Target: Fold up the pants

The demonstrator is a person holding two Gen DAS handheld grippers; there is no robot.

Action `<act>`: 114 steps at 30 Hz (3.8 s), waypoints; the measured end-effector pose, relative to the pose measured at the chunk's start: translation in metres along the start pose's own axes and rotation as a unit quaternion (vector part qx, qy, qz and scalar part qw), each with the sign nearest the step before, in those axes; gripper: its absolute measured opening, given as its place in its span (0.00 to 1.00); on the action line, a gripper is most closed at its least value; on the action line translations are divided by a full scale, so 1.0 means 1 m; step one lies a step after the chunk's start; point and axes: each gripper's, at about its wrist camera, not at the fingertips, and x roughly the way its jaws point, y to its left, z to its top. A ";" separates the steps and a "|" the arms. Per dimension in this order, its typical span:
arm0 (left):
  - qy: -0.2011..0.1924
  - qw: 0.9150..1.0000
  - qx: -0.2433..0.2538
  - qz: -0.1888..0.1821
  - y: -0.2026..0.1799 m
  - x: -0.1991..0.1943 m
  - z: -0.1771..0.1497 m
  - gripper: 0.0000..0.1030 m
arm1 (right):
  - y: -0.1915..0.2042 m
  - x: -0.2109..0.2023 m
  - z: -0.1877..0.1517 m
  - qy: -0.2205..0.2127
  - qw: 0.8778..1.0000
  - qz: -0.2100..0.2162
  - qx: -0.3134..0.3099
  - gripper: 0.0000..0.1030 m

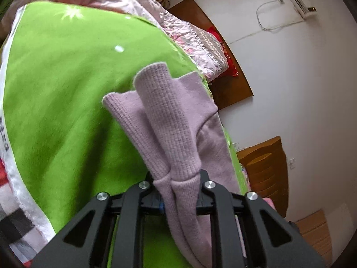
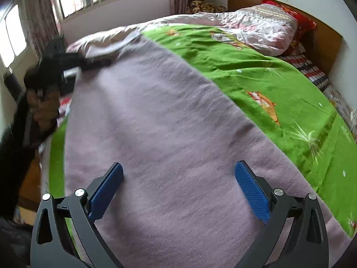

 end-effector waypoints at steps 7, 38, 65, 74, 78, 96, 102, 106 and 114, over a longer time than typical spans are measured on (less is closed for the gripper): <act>-0.015 0.998 0.050 0.031 -0.031 -0.011 -0.001 0.14 | 0.038 -0.004 0.005 0.020 0.998 -0.001 -0.054 0.95; -0.067 0.952 0.280 0.107 -0.201 -0.038 -0.056 0.14 | 0.051 -0.014 -0.023 -0.005 0.995 0.016 -0.103 0.95; 0.162 0.755 0.634 -0.042 -0.298 0.035 -0.331 0.77 | -0.161 -0.226 -0.292 -0.196 0.843 0.029 0.500 0.96; 0.102 0.845 0.525 -0.026 -0.244 -0.021 -0.253 0.98 | -0.128 -0.203 -0.262 -0.123 0.857 0.123 0.484 0.96; 0.102 0.861 0.495 0.059 -0.204 -0.008 -0.236 0.98 | -0.103 -0.188 -0.244 -0.062 0.879 0.115 0.459 0.96; 0.122 0.865 0.485 0.035 -0.170 0.011 -0.231 0.98 | -0.122 -0.164 -0.221 -0.054 0.862 0.076 0.499 0.35; 0.131 0.864 0.484 0.036 -0.168 0.016 -0.230 0.99 | -0.110 -0.177 -0.219 -0.088 0.886 0.049 0.453 0.21; 0.129 0.858 0.495 0.042 -0.174 0.013 -0.231 0.99 | -0.101 -0.194 -0.201 -0.112 0.901 0.018 0.420 0.20; 0.124 0.841 0.524 0.047 -0.189 0.002 -0.236 0.99 | -0.104 -0.191 -0.240 -0.082 0.884 -0.007 0.460 0.17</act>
